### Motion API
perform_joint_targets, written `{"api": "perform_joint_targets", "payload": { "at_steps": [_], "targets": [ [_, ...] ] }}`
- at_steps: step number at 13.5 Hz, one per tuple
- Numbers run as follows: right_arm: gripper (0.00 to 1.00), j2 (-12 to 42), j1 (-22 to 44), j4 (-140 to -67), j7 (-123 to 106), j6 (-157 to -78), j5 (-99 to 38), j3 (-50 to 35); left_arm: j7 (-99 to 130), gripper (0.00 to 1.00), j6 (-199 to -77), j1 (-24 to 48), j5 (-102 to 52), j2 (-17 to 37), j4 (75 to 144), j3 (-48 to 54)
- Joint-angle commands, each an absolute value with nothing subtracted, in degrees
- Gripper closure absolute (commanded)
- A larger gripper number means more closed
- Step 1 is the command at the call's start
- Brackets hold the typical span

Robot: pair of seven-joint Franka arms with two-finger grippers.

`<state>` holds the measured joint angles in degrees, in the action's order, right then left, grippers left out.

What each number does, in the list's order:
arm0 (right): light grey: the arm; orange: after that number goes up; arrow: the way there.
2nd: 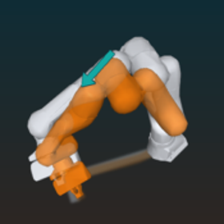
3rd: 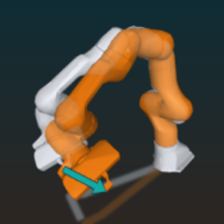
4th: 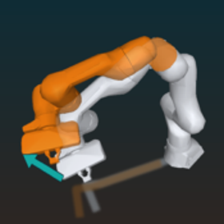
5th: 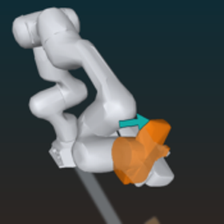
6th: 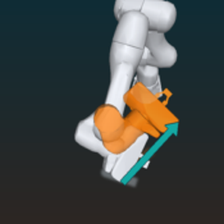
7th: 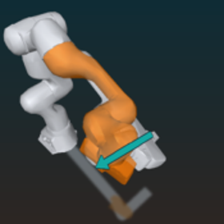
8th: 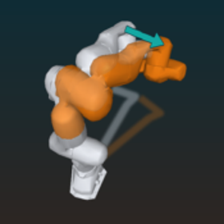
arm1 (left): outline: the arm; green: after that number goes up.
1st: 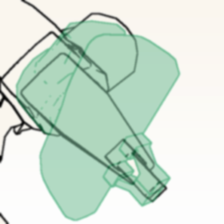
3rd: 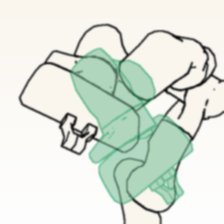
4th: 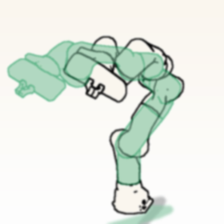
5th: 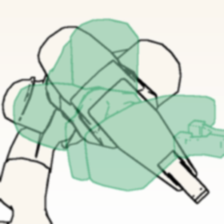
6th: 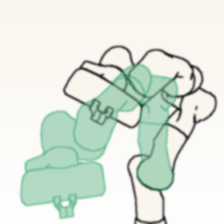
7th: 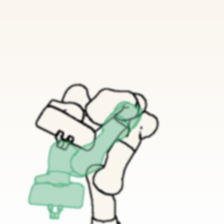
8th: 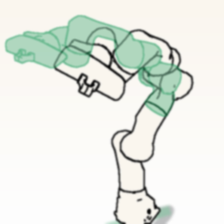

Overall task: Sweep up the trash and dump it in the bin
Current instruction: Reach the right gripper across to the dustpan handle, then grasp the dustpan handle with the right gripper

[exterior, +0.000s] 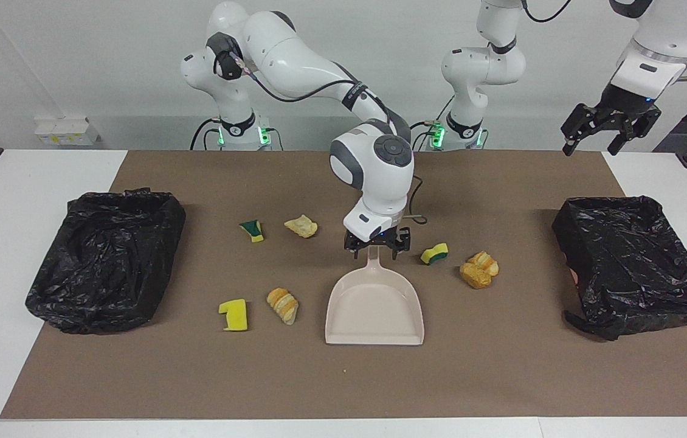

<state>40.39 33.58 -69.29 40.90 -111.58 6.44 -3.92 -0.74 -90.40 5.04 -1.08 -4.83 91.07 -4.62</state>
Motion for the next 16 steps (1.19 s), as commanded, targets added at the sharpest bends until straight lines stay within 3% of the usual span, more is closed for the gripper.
{"api": "perform_joint_targets", "payload": {
  "at_steps": [1,4,6,11,12,15,16],
  "targets": [
    [0.0,39.1,33.6,-72.3,41.0,-113.6,7.0,-4.1,-0.1,0.0,-90.2,5.7,-0.4,-5.4,91.1,-4.1],
    [0.01,36.7,33.7,-77.2,40.9,-115.9,7.1,-4.1,-0.4,0.0,-89.9,6.1,-0.8,-5.7,91.8,-1.8],
    [0.1,36.7,33.7,-77.4,40.9,-115.9,7.0,-4.1,-0.5,0.0,-90.5,6.1,-0.9,-5.7,91.8,-1.7],
    [0.64,36.6,33.7,-77.3,40.9,-115.5,6.7,-4.1,-1.0,0.0,-90.2,6.0,-0.9,-6.2,92.7,-1.8],
    [0.7,36.6,33.7,-77.3,40.9,-115.6,6.6,-4.1,-1.0,0.0,-90.1,6.0,-0.9,-6.2,92.7,-1.8],
    [0.71,36.6,33.7,-77.4,40.9,-115.8,6.5,-4.1,-1.0,0.0,-89.9,5.9,-0.9,-6.3,93.5,-1.8],
    [0.82,36.6,33.7,-77.3,40.9,-115.7,6.6,-4.1,-1.0,0.0,-90.2,5.9,-0.9,-6.8,93.8,-1.8]
  ]
}}
